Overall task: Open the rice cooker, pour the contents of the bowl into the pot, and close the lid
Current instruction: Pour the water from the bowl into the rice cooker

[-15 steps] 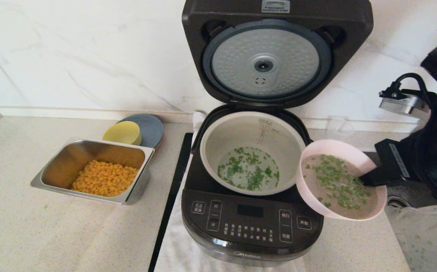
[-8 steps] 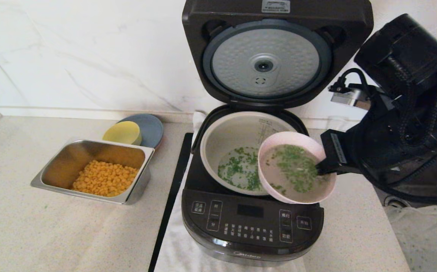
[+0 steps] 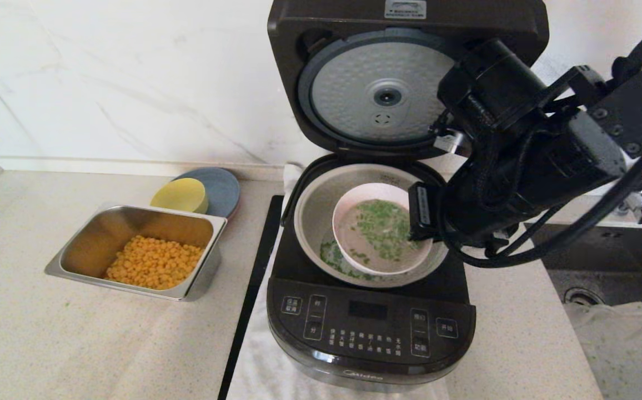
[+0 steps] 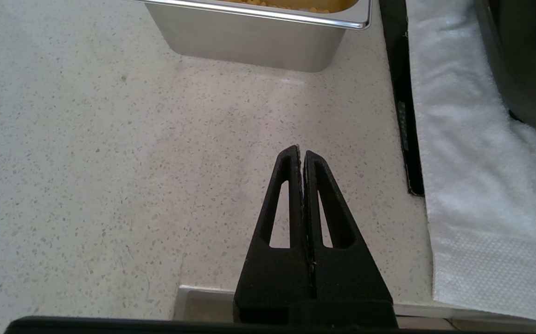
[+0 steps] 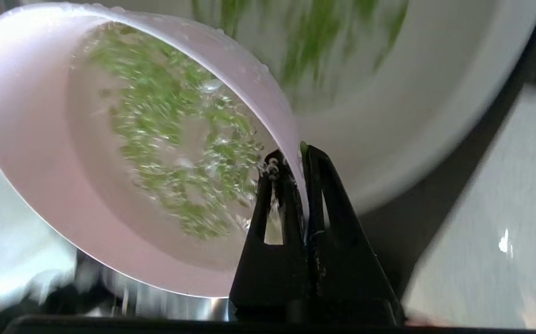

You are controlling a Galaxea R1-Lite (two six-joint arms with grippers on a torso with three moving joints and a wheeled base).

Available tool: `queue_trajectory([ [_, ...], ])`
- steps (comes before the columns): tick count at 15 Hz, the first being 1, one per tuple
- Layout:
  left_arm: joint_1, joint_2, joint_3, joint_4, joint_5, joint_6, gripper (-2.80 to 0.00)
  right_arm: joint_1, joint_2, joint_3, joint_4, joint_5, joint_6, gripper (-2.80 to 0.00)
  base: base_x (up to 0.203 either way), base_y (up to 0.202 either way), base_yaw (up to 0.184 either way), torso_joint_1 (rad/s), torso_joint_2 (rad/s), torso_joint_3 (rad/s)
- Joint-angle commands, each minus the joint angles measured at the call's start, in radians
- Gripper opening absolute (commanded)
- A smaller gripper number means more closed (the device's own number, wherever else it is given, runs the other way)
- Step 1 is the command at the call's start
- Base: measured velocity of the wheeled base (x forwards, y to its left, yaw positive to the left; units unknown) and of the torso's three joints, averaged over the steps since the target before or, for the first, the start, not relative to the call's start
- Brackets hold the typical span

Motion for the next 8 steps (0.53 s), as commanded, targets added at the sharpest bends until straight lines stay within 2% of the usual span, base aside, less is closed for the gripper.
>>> queue_trajectory([
  [1, 0.000, -0.001, 0.000, 0.001, 0.000, 0.000, -2.80, 0.003, 0.038, -0.004, -0.033, -0.034, 0.026, -2.80, 0.000, 0.000, 0.000, 0.000, 0.00, 0.000],
  [3, 0.000, -0.001, 0.000, 0.001, 0.000, 0.000, -2.80, 0.003, 0.038, -0.003, -0.058, -0.057, 0.028, -2.80, 0.000, 0.000, 0.000, 0.000, 0.00, 0.000],
  [8, 0.000, -0.001, 0.000, 0.001, 0.000, 0.000, -2.80, 0.018, 0.063, -0.001, -0.121, -0.193, 0.027, -2.80, 0.000, 0.000, 0.000, 0.000, 0.00, 0.000],
])
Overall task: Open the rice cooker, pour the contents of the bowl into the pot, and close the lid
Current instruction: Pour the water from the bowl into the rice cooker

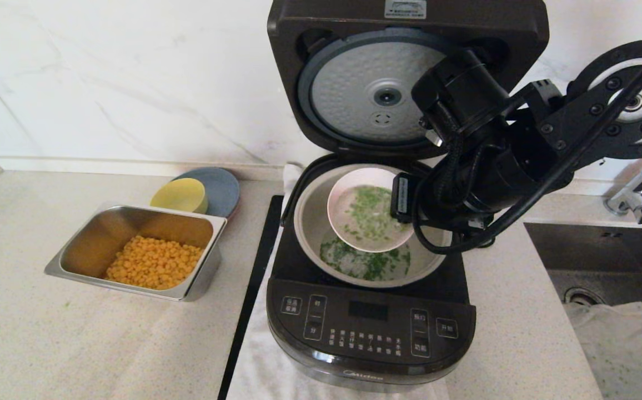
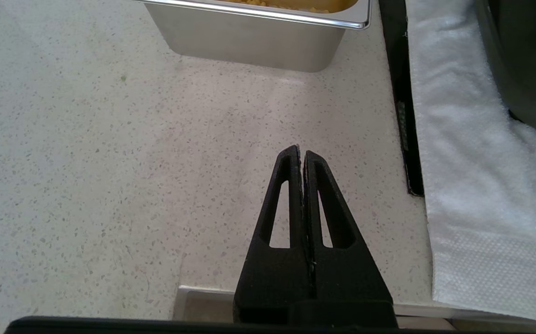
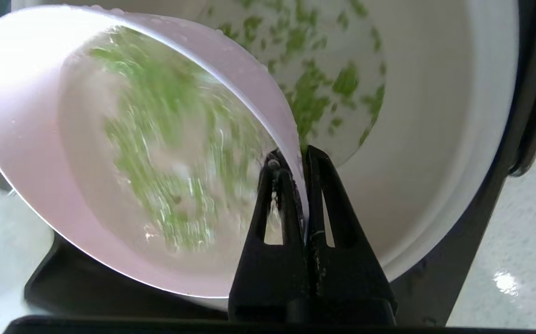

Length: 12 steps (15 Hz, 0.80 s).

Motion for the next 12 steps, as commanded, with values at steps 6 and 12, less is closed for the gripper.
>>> queue_trajectory([
  [6, 0.000, -0.001, 0.000, 0.000, 0.001, 0.000, -2.80, 0.060, 0.031, 0.001, -0.023, -0.234, -0.011, -2.80, 0.000, 0.000, 0.000, 0.000, 0.00, 0.000],
  [12, 0.000, -0.001, 0.000, 0.000, 0.001, 0.000, -2.80, 0.167, 0.041, 0.077, -0.137, -0.526, -0.160, -2.80, 0.000, 0.000, 0.000, 0.000, 0.00, 0.000],
])
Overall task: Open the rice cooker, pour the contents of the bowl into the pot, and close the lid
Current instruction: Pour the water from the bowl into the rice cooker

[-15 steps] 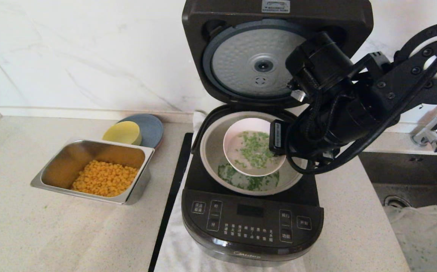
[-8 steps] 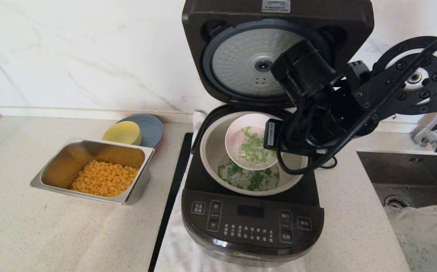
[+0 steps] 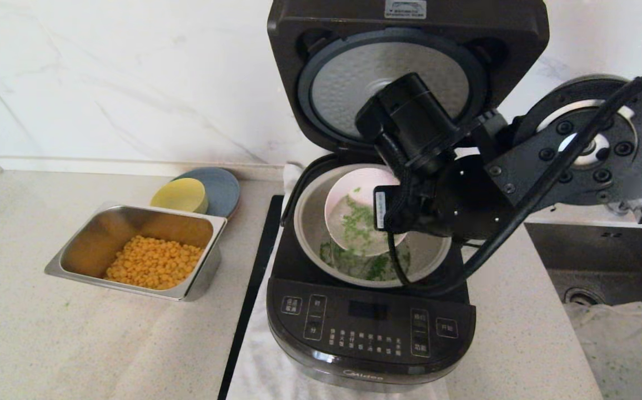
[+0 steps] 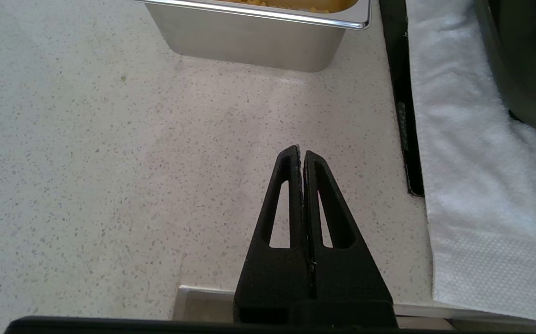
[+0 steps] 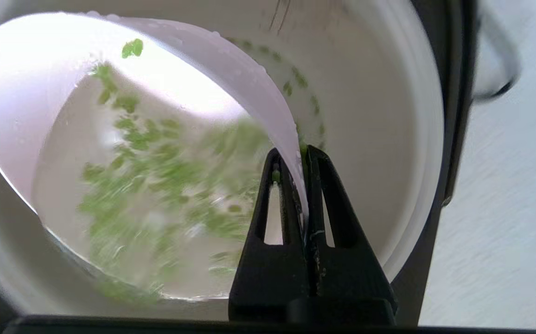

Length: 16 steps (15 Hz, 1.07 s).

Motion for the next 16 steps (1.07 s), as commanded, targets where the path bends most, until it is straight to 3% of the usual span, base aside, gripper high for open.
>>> queue_trajectory([
  [1, 0.000, -0.001, 0.000, 0.000, -0.001, 0.000, -2.80, 0.037, 0.004, 0.061, -0.077, -0.136, -0.060, -2.80, 0.000, 0.000, 0.000, 0.000, 0.00, 0.000],
  [3, 0.000, -0.001, 0.000, 0.000, 0.000, 0.000, -2.80, 0.067, 0.003, 0.124, -0.174, -0.242, -0.121, -2.80, 0.000, 0.000, 0.000, 0.000, 0.00, 0.000],
  [6, 0.000, -0.001, 0.000, 0.000, 0.000, 0.000, -2.80, 0.092, -0.032, 0.189, -0.296, -0.299, -0.161, -2.80, 0.000, 0.000, 0.000, 0.000, 0.00, 0.000],
  [12, 0.000, -0.001, 0.000, 0.000, -0.001, 0.000, -2.80, 0.131, -0.091, 0.301, -0.468, -0.344, -0.204, -2.80, 0.000, 0.000, 0.000, 0.000, 0.00, 0.000],
  [16, 0.000, -0.001, 0.000, 0.000, -0.001, 0.000, -2.80, 0.122, -0.090, 0.420, -0.737, -0.341, -0.282, -2.80, 0.000, 0.000, 0.000, 0.000, 0.00, 0.000],
])
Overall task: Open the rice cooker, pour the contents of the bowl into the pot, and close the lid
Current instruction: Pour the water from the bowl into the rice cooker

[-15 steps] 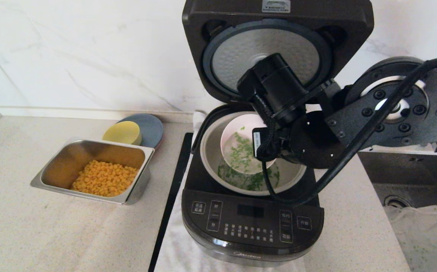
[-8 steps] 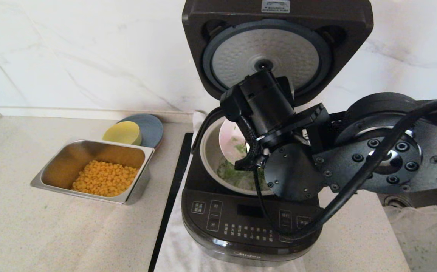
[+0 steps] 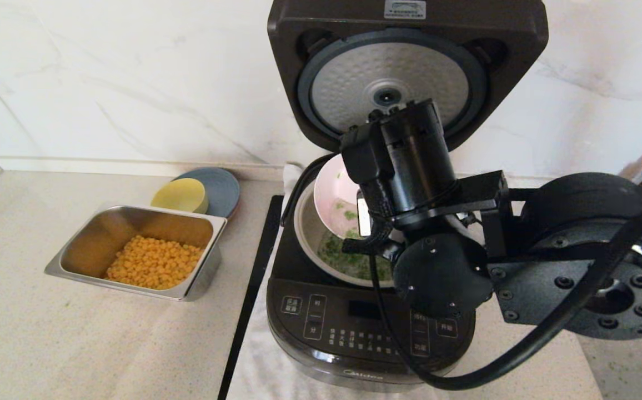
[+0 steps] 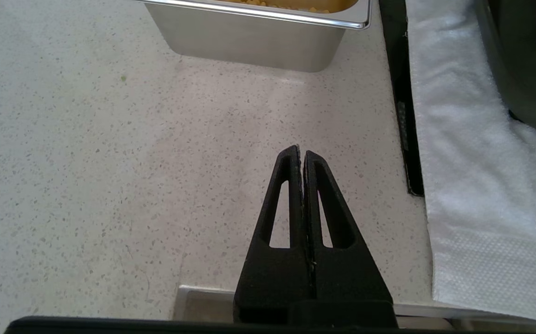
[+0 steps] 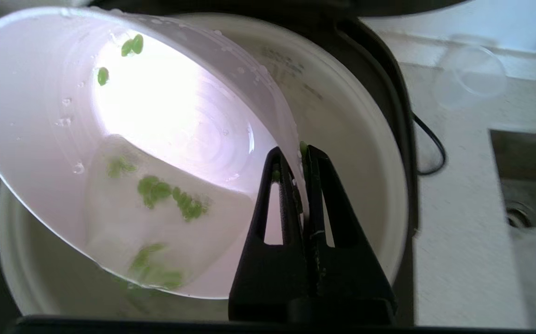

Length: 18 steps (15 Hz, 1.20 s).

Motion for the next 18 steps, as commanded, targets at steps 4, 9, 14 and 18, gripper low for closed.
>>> queue_trajectory([
  [4, 0.000, -0.001, 0.000, 0.000, 0.000, 0.000, -2.80, -0.016, 0.009, 0.189, -0.438, -0.001, -0.169, -2.80, 0.000, 0.000, 0.000, 0.000, 0.00, 0.000],
  [9, 0.000, -0.001, 0.000, 0.000, 0.000, 0.000, -2.80, -0.025, 0.019, 0.337, -0.829, 0.030, -0.381, -2.80, 0.000, 0.000, 0.000, 0.000, 0.00, 0.000],
  [14, 0.000, -0.001, 0.000, 0.000, 0.000, 0.000, -2.80, -0.033, 0.034, 0.386, -1.009, 0.052, -0.467, -2.80, 0.000, 0.000, 0.000, 0.000, 0.00, 0.000],
  [18, 0.000, -0.001, 0.000, 0.000, 0.000, 0.000, -2.80, -0.033, 0.001, 0.358, -0.978, 0.054, -0.477, -2.80, 0.000, 0.000, 0.000, 0.000, 0.00, 0.000],
])
